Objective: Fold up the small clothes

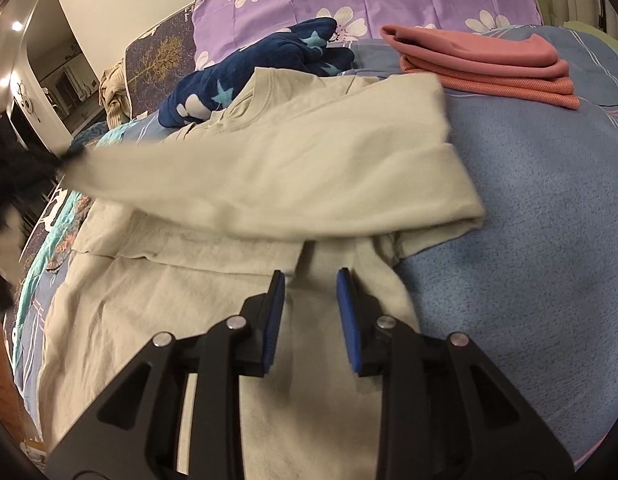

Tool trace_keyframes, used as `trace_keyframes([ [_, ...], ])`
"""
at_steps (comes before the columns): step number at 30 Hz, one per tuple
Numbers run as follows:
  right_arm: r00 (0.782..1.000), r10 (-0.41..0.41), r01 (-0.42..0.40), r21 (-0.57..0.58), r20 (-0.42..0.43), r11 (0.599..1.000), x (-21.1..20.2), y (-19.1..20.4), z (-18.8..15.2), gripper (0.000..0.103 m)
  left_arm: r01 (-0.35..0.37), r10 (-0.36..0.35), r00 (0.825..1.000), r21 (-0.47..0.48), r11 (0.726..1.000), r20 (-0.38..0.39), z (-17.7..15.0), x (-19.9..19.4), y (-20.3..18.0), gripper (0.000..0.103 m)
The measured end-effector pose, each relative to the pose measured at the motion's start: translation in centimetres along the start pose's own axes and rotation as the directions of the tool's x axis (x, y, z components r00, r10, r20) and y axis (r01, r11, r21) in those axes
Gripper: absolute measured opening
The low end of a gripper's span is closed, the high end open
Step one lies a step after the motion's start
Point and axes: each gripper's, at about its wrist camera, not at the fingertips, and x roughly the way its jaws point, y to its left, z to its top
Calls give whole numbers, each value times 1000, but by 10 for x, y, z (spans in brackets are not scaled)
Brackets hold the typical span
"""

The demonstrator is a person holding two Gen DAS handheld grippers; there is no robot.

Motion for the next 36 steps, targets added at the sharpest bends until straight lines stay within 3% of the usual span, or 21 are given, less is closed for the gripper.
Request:
trace_keyframes([
  [4,1000,1,-1,-1,2,1000,0,0,0,28,-65,61,996,63,996,63,13,-38,-2,3],
  [8,1000,2,-2,1,2,1000,1,-1,0,28,-183,181,983,49,982,29,1,-35,24,4],
  [13,1000,0,0,-8,2,1000,1,1,-1,31,-358,358,934,44,933,-5,-17,-20,52,5],
  [16,1000,2,-2,-15,1,1000,1,3,-1,33,-355,355,935,36,934,0,-23,-18,56,19],
  [20,1000,-3,3,-24,1,1000,1,5,0,34,-284,286,958,67,956,-18,-32,-3,46,22],
  [22,1000,-13,13,-33,3,999,-1,7,0,34,-263,268,962,84,961,-53,-39,14,40,28],
  [24,999,-35,35,-52,4,998,-4,11,0,34,-266,281,951,119,957,-127,-54,43,39,33],
  [25,999,-42,42,-62,6,997,-7,13,0,34,-291,313,934,142,946,-172,-65,58,42,35],
  [27,999,-30,31,-71,26,997,-17,16,0,34,-317,339,937,199,927,-87,-78,62,36,39],
  [33,994,-19,21,-26,104,999,-42,0,14,33,-330,353,932,209,921,-83,-81,60,35,39],
  [36,993,-72,67,58,96,996,-37,-21,34,21,-344,368,926,224,912,-77,-82,61,33,40],
])
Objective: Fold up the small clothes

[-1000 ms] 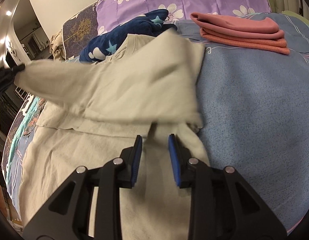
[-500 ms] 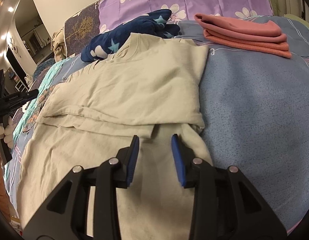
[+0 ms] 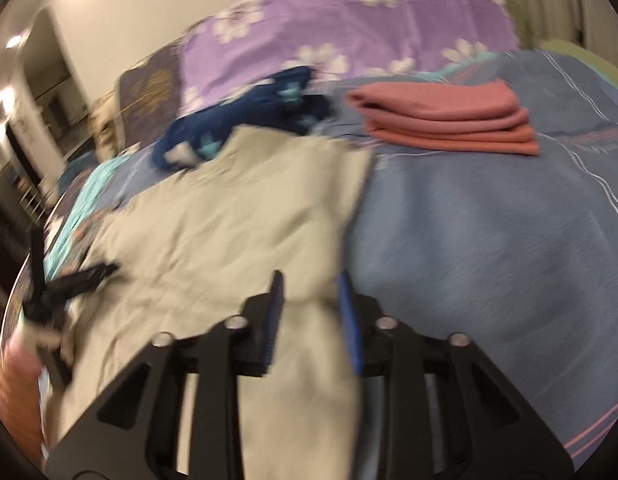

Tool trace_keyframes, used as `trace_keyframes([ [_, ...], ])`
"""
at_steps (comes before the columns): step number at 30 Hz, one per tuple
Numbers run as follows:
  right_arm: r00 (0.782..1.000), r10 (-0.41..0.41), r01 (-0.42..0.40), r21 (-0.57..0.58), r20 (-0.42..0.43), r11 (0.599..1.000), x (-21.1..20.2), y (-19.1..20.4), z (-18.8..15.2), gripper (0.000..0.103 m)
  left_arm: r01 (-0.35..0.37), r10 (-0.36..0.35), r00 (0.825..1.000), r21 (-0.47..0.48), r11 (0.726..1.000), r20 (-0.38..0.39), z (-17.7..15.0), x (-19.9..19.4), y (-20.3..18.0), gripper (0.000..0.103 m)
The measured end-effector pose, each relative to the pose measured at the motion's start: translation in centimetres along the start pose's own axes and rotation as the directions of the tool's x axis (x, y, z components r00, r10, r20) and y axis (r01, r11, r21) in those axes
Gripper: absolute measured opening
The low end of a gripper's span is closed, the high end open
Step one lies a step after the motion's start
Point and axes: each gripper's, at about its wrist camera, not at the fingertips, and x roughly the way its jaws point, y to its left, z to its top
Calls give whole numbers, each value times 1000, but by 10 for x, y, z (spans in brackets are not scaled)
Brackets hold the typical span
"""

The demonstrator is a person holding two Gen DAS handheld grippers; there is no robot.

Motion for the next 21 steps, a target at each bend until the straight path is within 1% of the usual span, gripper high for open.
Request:
trace_keyframes([
  [2,999,-42,44,48,-27,998,16,-15,16,19,-20,19,1000,15,1000,5,0,2,-4,40],
  [6,997,-6,15,109,-80,994,51,-34,47,20,-61,60,998,49,997,11,-1,3,-10,40],
  [7,996,6,6,126,-94,992,61,-38,57,31,-62,61,998,49,997,11,-1,3,-10,40],
  [9,992,38,-17,167,-122,986,82,-45,73,47,-54,54,998,42,998,12,-1,2,-8,40],
  [10,989,62,-37,188,-131,981,93,-47,80,51,-49,49,999,38,998,12,-1,2,-7,40],
  [12,988,65,-37,192,-141,981,108,-45,88,52,-47,46,999,35,998,14,-1,2,-7,40],
  [13,988,37,-13,159,-151,987,114,-39,92,30,-49,48,999,36,998,14,-1,2,-7,41],
  [14,987,-11,27,97,-160,995,118,-29,94,7,-51,51,999,38,998,15,-1,3,-8,41],
  [15,986,-47,57,53,-162,997,119,-21,96,4,-53,53,998,39,998,16,-1,3,-8,41],
  [16,987,-92,95,15,-133,995,114,-14,98,3,-53,53,998,39,998,16,-1,3,-9,41],
  [17,986,-158,157,-31,-60,987,100,-6,101,3,-52,51,999,38,998,17,-1,2,-8,41],
  [18,982,-189,188,-52,-15,981,91,-4,103,2,-51,50,999,38,998,17,-1,2,-8,41],
  [19,976,-219,219,-73,8,973,88,-4,104,2,-51,50,999,39,998,17,-1,3,-8,41],
  [21,963,-269,266,-77,-32,961,100,-17,105,0,-51,50,999,38,998,16,-1,2,-8,41],
])
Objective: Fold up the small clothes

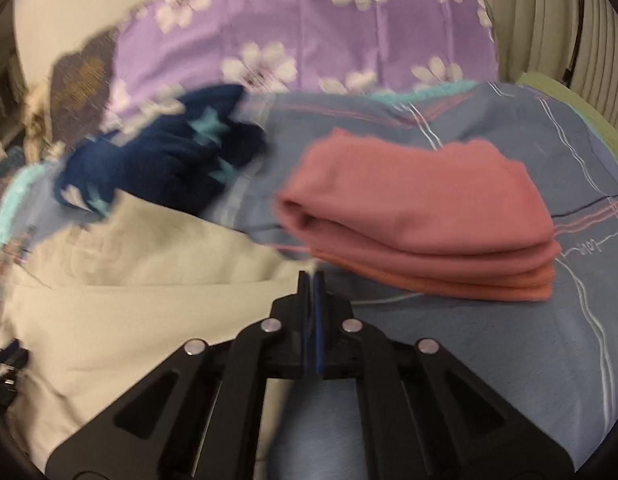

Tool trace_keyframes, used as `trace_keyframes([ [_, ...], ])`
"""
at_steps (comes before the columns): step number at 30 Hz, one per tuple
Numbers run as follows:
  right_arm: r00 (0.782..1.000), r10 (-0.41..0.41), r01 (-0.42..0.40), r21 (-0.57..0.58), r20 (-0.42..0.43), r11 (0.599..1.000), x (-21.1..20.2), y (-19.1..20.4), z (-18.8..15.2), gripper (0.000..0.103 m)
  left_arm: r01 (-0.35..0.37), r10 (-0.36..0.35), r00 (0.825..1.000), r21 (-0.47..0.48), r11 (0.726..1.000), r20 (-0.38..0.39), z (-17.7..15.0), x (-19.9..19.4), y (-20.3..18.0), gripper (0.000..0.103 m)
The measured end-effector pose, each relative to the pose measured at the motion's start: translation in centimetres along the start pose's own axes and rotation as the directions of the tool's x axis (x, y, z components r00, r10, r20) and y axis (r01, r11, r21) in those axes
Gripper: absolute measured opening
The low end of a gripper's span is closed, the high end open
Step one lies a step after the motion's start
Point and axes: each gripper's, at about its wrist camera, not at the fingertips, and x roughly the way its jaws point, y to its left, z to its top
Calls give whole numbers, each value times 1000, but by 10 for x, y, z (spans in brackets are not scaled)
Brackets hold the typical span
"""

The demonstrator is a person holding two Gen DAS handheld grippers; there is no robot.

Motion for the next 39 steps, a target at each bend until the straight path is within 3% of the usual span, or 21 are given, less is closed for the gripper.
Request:
trace_keyframes([
  [1,997,-73,73,5,-23,997,10,-8,-2,0,2,-2,1000,-2,1000,1,0,0,0,41],
  [3,997,-56,59,49,-44,997,13,-23,-9,0,4,-4,1000,-3,1000,3,0,-1,0,41],
  [6,993,115,-112,136,-20,984,-13,-33,-25,1,5,-5,1000,-3,1000,2,0,-1,0,41],
  [8,964,266,-266,83,14,960,-45,-12,-41,3,2,-2,1000,-1,1000,2,0,-1,0,41],
  [10,935,356,-356,-16,5,934,-69,13,-60,5,1,-1,1000,0,1000,3,0,-1,0,41],
  [12,954,296,-300,-111,-54,947,-71,33,-82,6,4,-4,1000,-4,1000,4,0,-1,0,41],
  [13,977,186,-202,-161,-108,966,-56,38,-97,0,8,-8,1000,-6,1000,5,0,-1,1,41],
  [14,981,162,-180,-188,-105,966,-44,34,-110,0,12,-12,1000,-9,1000,5,0,-1,1,41],
  [16,975,210,-218,-148,-68,965,-48,23,-114,0,14,-14,1000,-12,1000,5,0,-1,2,41],
  [18,977,200,-206,-98,-69,974,-56,20,-111,0,9,-9,1000,-13,1000,9,0,-3,1,41],
  [20,983,173,-179,-121,-63,976,-64,24,-115,0,19,-18,1000,-30,999,9,-1,-7,3,43],
  [26,977,203,-209,-105,-66,972,-91,14,-144,0,125,-125,992,-157,980,14,-30,-45,36,56],
  [33,970,232,-237,-75,-66,969,-108,2,-157,3,78,-82,996,-148,986,-18,-69,-71,64,64],
  [39,964,260,-265,-108,-51,958,-121,20,-154,11,73,-75,997,-223,972,2,-68,-74,88,64],
])
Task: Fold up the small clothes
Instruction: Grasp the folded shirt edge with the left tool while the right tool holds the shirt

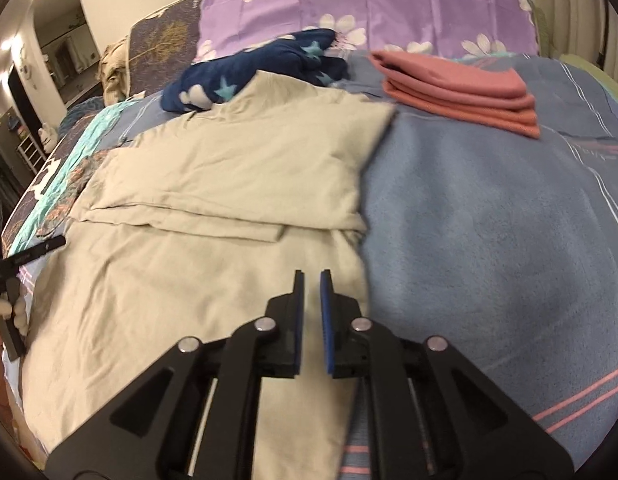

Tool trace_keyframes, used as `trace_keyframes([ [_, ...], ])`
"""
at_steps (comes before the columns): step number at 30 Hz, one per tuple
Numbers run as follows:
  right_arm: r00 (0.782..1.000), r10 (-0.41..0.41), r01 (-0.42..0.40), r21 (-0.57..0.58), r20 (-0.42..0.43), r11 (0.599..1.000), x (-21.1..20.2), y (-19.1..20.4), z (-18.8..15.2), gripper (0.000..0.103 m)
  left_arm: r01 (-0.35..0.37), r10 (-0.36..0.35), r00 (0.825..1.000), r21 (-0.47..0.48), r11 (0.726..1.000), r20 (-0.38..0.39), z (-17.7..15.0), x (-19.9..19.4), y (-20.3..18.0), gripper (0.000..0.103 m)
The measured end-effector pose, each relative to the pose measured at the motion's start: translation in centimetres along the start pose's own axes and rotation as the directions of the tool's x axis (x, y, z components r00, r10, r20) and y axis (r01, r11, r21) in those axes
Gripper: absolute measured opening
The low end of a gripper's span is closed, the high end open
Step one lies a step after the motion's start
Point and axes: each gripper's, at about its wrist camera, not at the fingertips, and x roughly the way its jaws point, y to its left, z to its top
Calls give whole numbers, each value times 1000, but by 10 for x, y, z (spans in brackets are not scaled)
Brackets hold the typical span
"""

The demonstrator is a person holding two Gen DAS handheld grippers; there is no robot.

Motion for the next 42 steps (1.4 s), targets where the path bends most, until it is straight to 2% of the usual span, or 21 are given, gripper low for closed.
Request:
trace_keyframes([
  [3,1000,12,-12,-21,-10,1000,5,8,0,16,40,-39,999,-48,998,12,9,2,11,63],
  [5,1000,13,-14,-21,-22,1000,10,8,-2,17,96,-95,995,-100,990,7,16,8,19,54],
  [6,999,12,-12,-14,-33,1000,15,6,-4,17,121,-122,993,-129,984,4,20,12,24,46],
  [12,999,-8,7,-17,-45,1000,20,8,-1,17,136,-135,991,-199,970,17,40,36,33,44],
  [14,999,-19,17,-36,-37,999,19,15,13,19,156,-156,988,-202,967,20,42,42,32,30],
  [15,999,-17,16,-60,-28,998,19,24,28,19,167,-168,986,-208,964,15,41,45,33,14],
  [16,1000,-19,17,-76,-21,997,20,30,37,19,165,-164,986,-219,962,20,38,48,32,13],
  [19,1000,19,-16,-189,11,982,29,81,82,19,154,-144,988,-211,965,60,33,45,28,11],
  [22,997,81,-73,-346,9,935,57,157,127,21,153,-138,987,-219,964,80,30,45,28,11],
  [27,983,160,-183,-479,-90,858,125,284,179,29,133,-119,989,-200,971,82,29,46,24,12],
  [29,984,133,-178,-541,-121,822,153,328,189,33,119,-106,991,-187,975,82,29,45,22,12],
  [31,988,72,-141,-609,-136,781,184,374,193,37,106,-93,992,-173,979,81,29,45,19,12],
  [33,986,-2,-111,-656,-168,747,211,404,191,42,108,-95,992,-172,979,83,29,45,20,12],
  [35,979,-67,-86,-689,-192,720,230,417,186,43,119,-106,991,-177,977,85,29,45,22,12],
  [36,975,-118,-55,-717,-189,695,244,425,182,43,123,-109,990,-179,976,86,29,45,23,12],
  [37,971,-150,-35,-734,-184,678,253,427,179,11,124,-109,990,-179,976,89,28,44,24,12],
  [38,966,-174,-27,-741,-193,671,264,429,176,5,122,-107,990,-176,977,92,28,44,23,11],
  [40,969,-150,-26,-690,-195,724,275,429,180,2,104,-89,991,-159,982,99,27,41,20,10],
  [42,978,-67,-66,-595,-199,801,278,423,188,1,84,-71,993,-141,986,99,25,39,17,10],
])
